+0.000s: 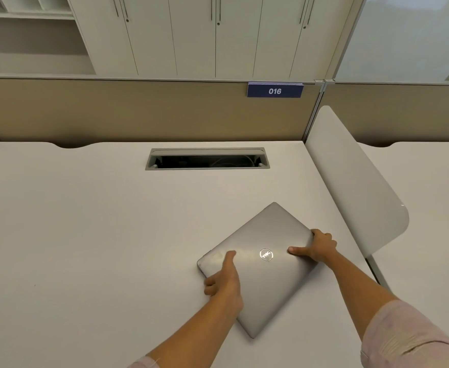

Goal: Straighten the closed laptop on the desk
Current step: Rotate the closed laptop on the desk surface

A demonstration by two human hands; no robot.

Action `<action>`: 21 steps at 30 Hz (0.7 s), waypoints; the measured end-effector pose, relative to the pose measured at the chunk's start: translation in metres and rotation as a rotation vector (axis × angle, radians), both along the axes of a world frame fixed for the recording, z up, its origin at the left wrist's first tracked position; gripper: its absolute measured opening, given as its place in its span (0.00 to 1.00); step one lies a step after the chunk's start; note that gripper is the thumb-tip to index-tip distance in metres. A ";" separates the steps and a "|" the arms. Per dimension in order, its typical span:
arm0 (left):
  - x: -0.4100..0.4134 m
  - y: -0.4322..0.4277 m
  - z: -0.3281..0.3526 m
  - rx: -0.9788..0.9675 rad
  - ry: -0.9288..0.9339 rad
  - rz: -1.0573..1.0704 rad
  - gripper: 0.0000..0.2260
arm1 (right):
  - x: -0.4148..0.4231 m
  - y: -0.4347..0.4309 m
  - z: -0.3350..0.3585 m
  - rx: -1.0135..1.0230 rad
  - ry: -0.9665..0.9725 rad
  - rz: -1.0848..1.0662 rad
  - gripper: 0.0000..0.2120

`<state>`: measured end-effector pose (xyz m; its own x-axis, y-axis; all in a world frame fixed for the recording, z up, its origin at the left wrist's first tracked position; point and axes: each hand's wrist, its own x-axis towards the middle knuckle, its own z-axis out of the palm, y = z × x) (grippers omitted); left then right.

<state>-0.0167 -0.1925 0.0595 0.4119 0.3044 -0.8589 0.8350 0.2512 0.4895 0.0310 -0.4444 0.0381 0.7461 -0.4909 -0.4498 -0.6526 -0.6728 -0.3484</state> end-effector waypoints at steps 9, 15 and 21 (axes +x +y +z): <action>0.004 0.028 -0.005 -0.075 -0.016 0.128 0.41 | -0.008 0.015 -0.003 0.115 -0.068 -0.055 0.55; 0.008 0.057 0.002 -0.081 -0.037 0.211 0.42 | 0.008 0.049 0.004 0.136 -0.098 -0.008 0.54; 0.027 0.112 0.004 -0.039 -0.129 0.216 0.38 | 0.030 0.101 0.007 0.204 -0.160 0.014 0.52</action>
